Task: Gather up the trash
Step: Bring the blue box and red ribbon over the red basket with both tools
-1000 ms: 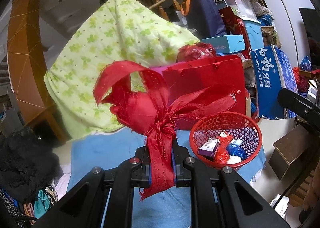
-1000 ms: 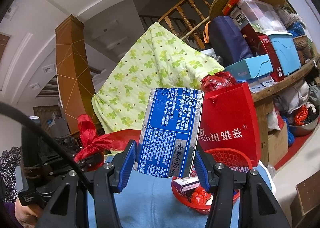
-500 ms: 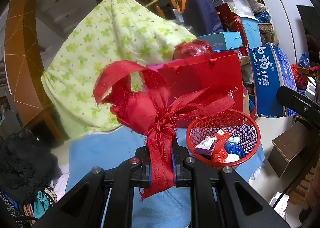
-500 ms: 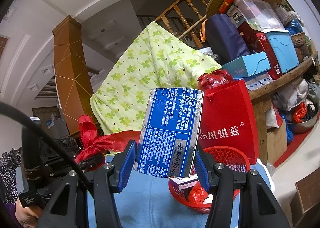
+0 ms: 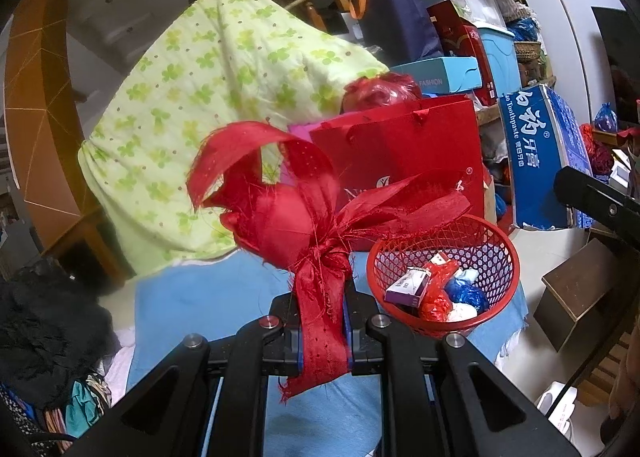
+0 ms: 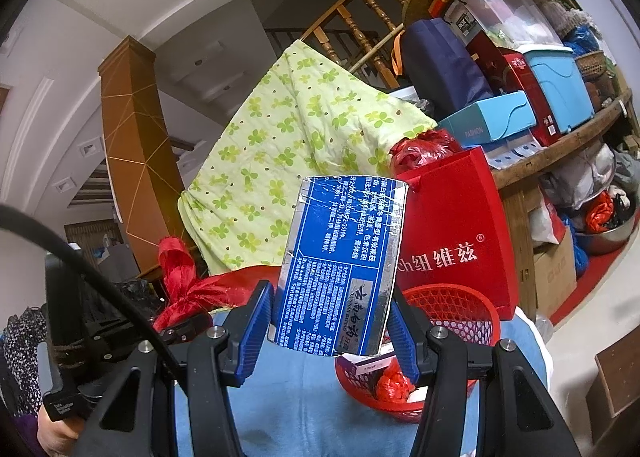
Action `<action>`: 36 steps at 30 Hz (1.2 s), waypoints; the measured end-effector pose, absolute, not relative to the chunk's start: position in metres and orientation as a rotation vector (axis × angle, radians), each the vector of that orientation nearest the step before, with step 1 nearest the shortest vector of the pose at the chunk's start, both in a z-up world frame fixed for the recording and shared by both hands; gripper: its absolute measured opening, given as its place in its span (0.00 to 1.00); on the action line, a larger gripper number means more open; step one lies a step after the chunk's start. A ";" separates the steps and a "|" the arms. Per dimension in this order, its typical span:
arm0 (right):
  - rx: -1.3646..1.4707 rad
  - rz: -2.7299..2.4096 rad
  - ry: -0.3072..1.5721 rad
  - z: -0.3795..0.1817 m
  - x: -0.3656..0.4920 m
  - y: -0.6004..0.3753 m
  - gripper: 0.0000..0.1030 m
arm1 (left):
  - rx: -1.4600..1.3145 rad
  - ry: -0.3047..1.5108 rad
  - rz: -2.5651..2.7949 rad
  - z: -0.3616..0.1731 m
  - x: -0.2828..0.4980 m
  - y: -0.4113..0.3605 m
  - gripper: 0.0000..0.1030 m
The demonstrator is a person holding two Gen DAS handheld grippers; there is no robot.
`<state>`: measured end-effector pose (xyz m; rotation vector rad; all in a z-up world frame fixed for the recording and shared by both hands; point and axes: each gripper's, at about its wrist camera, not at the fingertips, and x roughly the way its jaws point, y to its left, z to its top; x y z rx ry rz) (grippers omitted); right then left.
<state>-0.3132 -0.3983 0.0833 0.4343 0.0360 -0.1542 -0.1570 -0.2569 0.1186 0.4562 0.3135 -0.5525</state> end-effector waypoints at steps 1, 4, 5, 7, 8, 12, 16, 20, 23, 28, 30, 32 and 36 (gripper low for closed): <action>0.435 -0.155 0.036 0.083 -0.313 -0.399 0.56 | 0.458 0.314 -0.552 0.118 -0.157 -0.258 0.14; 0.435 -0.154 0.036 0.083 -0.313 -0.399 0.56 | 0.460 0.315 -0.554 0.117 -0.157 -0.259 0.14; 0.435 -0.156 0.036 0.083 -0.313 -0.399 0.56 | 0.460 0.317 -0.555 0.117 -0.157 -0.259 0.14; 0.436 -0.156 0.037 0.083 -0.313 -0.400 0.56 | 0.464 0.317 -0.555 0.116 -0.157 -0.260 0.14; 0.436 -0.156 0.037 0.083 -0.313 -0.400 0.56 | 0.465 0.318 -0.556 0.116 -0.157 -0.261 0.14; 0.441 -0.161 0.041 0.079 -0.312 -0.401 0.56 | 0.468 0.323 -0.557 0.113 -0.157 -0.263 0.14; 0.447 -0.165 0.048 0.074 -0.310 -0.402 0.56 | 0.472 0.330 -0.560 0.111 -0.155 -0.267 0.14; 0.454 -0.167 0.054 0.070 -0.309 -0.404 0.56 | 0.479 0.337 -0.562 0.109 -0.155 -0.271 0.14; 0.459 -0.169 0.058 0.069 -0.310 -0.404 0.56 | 0.486 0.341 -0.565 0.107 -0.154 -0.274 0.14; 0.472 -0.174 0.062 0.067 -0.312 -0.407 0.57 | 0.495 0.349 -0.572 0.103 -0.155 -0.279 0.14; 0.476 -0.176 0.064 0.066 -0.314 -0.407 0.56 | 0.496 0.353 -0.575 0.102 -0.155 -0.280 0.14; 0.477 -0.179 0.067 0.065 -0.314 -0.407 0.57 | 0.500 0.355 -0.579 0.101 -0.154 -0.281 0.14; 0.483 -0.181 0.075 0.064 -0.313 -0.408 0.57 | 0.503 0.362 -0.586 0.099 -0.153 -0.284 0.14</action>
